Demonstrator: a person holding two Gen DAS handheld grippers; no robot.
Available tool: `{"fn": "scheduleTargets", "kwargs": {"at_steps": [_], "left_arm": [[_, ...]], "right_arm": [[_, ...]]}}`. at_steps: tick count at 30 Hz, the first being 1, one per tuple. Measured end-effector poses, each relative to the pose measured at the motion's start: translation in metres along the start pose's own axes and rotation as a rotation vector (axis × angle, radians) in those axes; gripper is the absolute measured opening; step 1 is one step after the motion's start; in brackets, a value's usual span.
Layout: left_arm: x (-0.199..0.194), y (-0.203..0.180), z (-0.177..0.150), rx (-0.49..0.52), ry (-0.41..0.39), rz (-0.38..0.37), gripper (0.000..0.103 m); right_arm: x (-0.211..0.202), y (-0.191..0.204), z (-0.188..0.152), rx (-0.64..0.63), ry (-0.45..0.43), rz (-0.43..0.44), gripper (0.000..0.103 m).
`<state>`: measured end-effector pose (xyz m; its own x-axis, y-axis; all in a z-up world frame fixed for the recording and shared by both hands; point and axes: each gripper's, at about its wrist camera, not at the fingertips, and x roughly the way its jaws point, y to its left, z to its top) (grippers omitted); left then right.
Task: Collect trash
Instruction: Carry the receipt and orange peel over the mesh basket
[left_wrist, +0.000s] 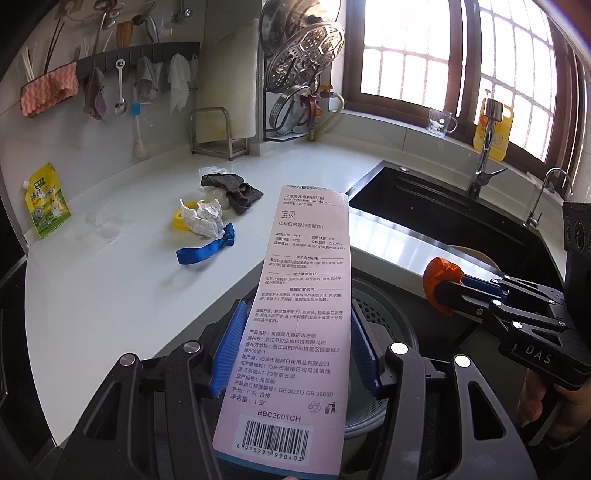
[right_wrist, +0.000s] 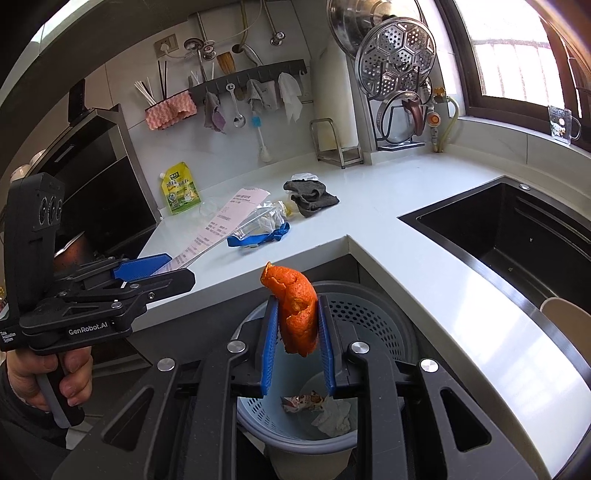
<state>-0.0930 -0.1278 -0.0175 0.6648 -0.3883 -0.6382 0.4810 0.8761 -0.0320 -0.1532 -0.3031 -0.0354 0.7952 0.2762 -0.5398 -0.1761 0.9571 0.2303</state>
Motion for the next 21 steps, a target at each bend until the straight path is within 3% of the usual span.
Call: {"fn": "scheduleTargets", "kwargs": {"at_steps": [21], "left_arm": [[0.055,-0.010,-0.021,-0.003,0.125,-0.014,0.053]], "right_arm": [[0.033,-0.026,-0.033,0.040,0.109,-0.030,0.020]]}}
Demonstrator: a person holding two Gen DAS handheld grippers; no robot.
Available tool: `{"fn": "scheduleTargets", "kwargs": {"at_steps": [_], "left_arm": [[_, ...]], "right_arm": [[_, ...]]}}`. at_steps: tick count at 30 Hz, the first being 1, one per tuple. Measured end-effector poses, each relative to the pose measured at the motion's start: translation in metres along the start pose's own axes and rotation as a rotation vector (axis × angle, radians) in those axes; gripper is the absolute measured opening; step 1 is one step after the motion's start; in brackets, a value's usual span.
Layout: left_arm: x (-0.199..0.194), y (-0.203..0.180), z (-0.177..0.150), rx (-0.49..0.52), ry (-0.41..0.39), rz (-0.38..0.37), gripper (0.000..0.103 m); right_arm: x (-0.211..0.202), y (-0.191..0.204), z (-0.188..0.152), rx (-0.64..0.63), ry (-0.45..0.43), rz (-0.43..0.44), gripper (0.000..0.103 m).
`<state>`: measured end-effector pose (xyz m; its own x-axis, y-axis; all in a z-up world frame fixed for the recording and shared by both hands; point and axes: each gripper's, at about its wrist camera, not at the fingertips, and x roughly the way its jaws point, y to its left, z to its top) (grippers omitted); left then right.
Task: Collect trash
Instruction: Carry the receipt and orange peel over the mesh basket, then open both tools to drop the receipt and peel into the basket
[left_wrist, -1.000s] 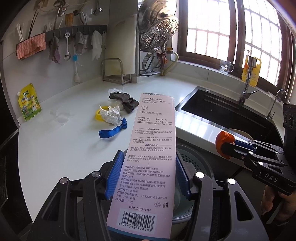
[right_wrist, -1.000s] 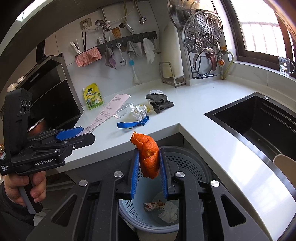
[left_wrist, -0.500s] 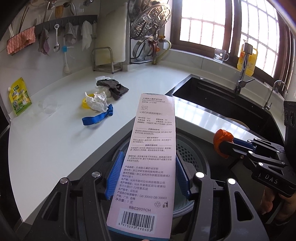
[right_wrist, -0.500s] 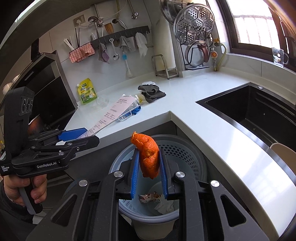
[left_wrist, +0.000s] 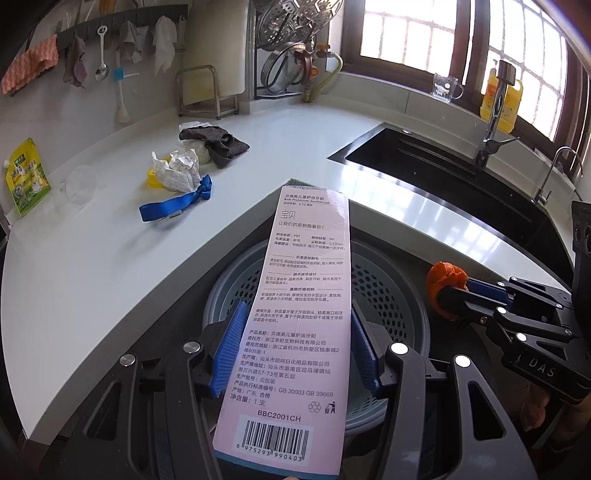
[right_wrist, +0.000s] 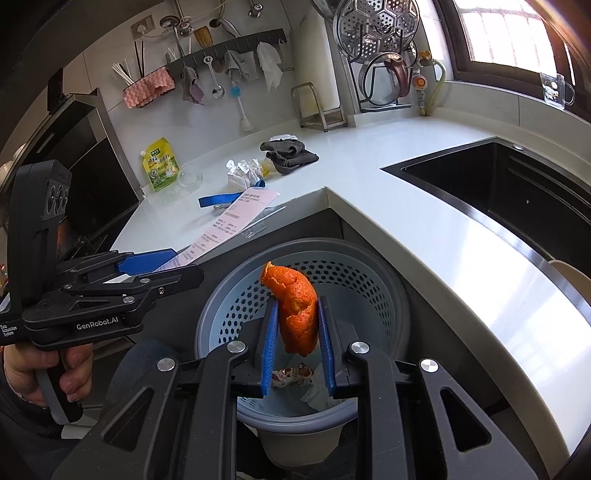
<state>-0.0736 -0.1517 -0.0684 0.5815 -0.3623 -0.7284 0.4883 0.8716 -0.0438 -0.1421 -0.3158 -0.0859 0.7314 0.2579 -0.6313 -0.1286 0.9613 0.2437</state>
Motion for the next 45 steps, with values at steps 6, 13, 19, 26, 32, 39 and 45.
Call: {"fn": "scheduleTargets", "kwargs": {"at_steps": [6,13,19,26,32,39,45], "left_arm": [[0.017,0.003,-0.004,-0.015,0.039,0.007,0.053],[0.030,0.007,-0.006,-0.020,0.070,0.018,0.053],[0.038,0.009,-0.008,-0.031,0.087,0.005,0.053],[0.049,0.012,-0.010,-0.045,0.114,-0.010,0.055],[0.051,0.014,-0.009,-0.051,0.118,-0.007,0.064],[0.041,0.024,-0.004,-0.086,0.085,0.002,0.077],[0.025,0.037,0.003,-0.106,0.040,0.026,0.081]], "right_arm": [[0.016,-0.004,-0.005,0.007,0.035,0.001,0.020],[0.030,-0.006,-0.006,0.000,0.060,0.000,0.020],[0.038,-0.007,-0.005,0.002,0.074,0.003,0.021],[0.041,-0.010,-0.005,0.006,0.079,0.001,0.026],[0.042,-0.011,-0.003,0.016,0.068,0.006,0.051],[0.040,-0.009,0.001,0.013,0.055,0.015,0.051],[0.039,-0.005,0.008,0.008,0.043,0.030,0.053]]}}
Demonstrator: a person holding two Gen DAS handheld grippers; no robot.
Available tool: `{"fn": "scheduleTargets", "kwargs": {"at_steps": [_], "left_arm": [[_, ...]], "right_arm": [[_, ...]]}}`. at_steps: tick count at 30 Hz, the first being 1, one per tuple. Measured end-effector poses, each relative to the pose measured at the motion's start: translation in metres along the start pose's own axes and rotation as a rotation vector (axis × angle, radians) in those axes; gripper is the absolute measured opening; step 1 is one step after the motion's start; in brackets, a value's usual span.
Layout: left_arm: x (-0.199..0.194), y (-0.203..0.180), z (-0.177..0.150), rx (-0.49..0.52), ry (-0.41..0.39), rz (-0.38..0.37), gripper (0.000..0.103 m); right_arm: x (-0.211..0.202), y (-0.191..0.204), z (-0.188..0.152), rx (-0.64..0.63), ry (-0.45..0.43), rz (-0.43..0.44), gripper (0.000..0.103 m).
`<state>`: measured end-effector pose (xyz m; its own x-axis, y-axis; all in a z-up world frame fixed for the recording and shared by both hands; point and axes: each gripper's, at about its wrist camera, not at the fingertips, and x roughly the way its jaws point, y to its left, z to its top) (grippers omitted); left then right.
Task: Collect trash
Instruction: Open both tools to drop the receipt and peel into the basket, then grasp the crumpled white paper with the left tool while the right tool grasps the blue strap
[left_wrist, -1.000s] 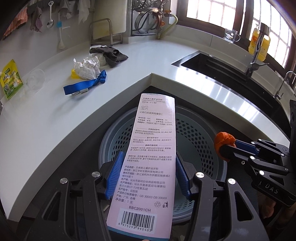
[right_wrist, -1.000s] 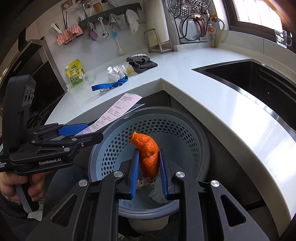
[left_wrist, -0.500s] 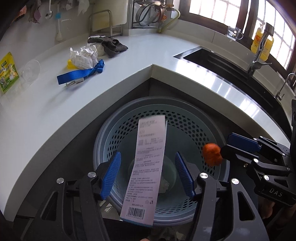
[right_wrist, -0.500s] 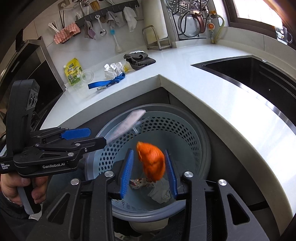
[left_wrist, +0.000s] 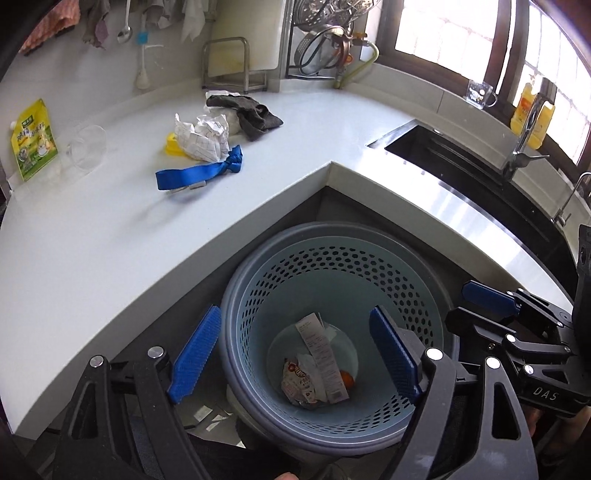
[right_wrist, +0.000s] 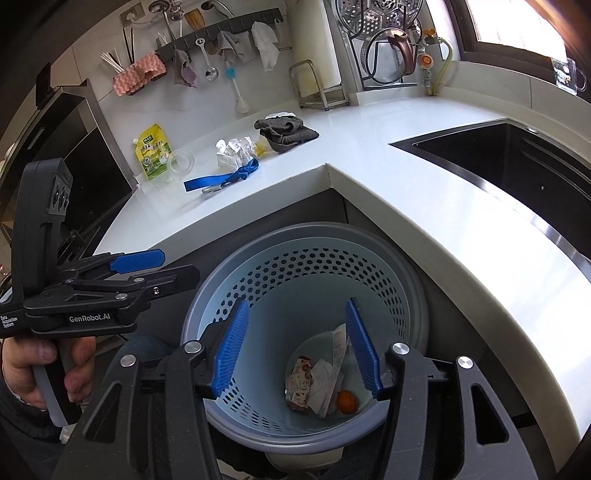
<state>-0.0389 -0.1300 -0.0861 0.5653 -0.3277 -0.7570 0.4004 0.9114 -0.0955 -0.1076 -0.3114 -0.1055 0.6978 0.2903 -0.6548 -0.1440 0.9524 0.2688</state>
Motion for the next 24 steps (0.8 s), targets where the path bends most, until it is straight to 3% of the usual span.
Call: {"fn": "scheduleTargets", "kwargs": {"at_steps": [11,24], "left_arm": [[-0.033,0.053,0.027,-0.050,-0.106,0.092,0.088],[-0.049,0.110,0.058,-0.106,-0.180,0.140,0.090]], "right_arm": [[0.018,0.028,0.046,-0.033,-0.040,0.052,0.056],[0.091,0.061,0.117,-0.061,-0.038,0.057,0.056]]}}
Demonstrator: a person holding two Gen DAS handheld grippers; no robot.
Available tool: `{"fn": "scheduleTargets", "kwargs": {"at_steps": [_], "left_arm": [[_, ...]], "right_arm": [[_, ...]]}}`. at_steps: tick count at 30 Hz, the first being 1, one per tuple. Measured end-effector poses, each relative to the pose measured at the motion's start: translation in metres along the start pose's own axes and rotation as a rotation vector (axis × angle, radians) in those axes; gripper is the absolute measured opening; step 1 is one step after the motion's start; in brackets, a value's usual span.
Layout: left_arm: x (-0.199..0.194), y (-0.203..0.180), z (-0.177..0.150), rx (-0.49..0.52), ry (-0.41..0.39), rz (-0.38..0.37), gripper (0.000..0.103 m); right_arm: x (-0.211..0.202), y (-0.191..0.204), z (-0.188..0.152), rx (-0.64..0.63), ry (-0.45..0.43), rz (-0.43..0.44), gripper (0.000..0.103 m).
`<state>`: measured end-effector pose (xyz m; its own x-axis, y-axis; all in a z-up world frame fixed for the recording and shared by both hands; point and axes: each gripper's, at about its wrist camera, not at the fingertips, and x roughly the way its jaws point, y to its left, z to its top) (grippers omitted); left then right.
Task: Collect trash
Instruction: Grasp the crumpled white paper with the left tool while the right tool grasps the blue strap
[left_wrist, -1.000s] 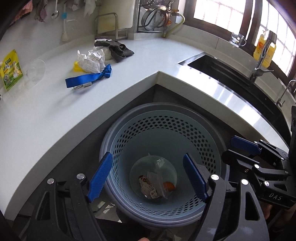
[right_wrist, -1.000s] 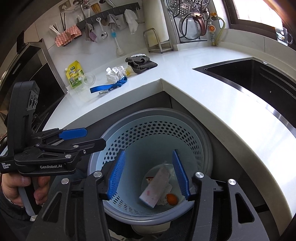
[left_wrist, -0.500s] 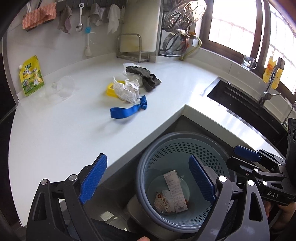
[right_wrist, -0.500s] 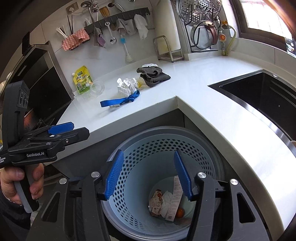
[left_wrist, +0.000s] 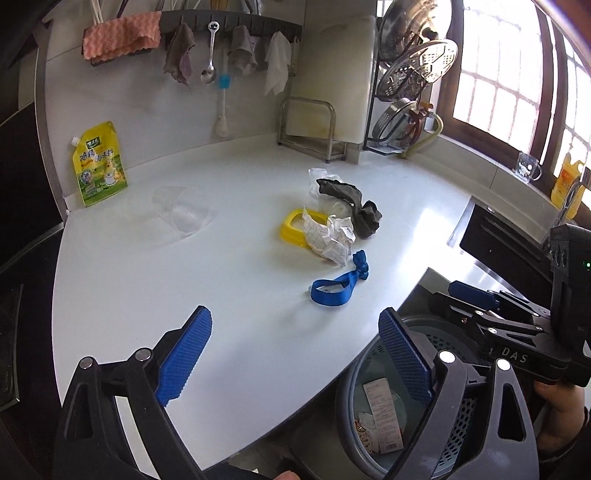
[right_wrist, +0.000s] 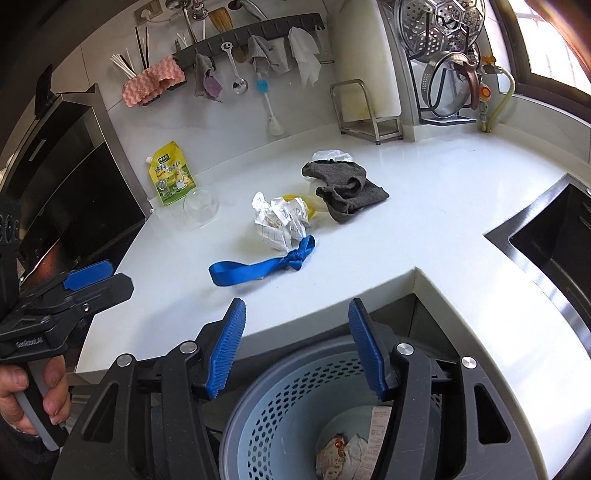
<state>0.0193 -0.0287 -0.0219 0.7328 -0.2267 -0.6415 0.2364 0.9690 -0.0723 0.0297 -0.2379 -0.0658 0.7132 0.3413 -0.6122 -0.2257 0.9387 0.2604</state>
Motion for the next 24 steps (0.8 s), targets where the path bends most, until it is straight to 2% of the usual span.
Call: {"fn": "scheduleTargets", "kwargs": {"at_steps": [10,15,20,22,24], "left_arm": [[0.022,0.029,0.003,-0.041,0.020,-0.004,0.090],[0.034,0.037,0.003,-0.051,0.033,-0.016,0.090],[0.044,0.042,0.000,-0.064,0.046,-0.031,0.090],[0.047,0.042,0.000,-0.067,0.050,-0.035,0.090],[0.049,0.041,0.000,-0.065,0.050,-0.040,0.090]], "right_arm": [[0.072,0.013,0.030,-0.031,0.052,-0.052,0.055],[0.097,0.012,0.034,-0.037,0.086,-0.080,0.044],[0.106,0.015,0.035,-0.073,0.089,-0.119,0.040],[0.107,0.018,0.034,-0.101,0.099,-0.116,0.023],[0.105,0.022,0.031,-0.129,0.104,-0.114,0.020]]}}
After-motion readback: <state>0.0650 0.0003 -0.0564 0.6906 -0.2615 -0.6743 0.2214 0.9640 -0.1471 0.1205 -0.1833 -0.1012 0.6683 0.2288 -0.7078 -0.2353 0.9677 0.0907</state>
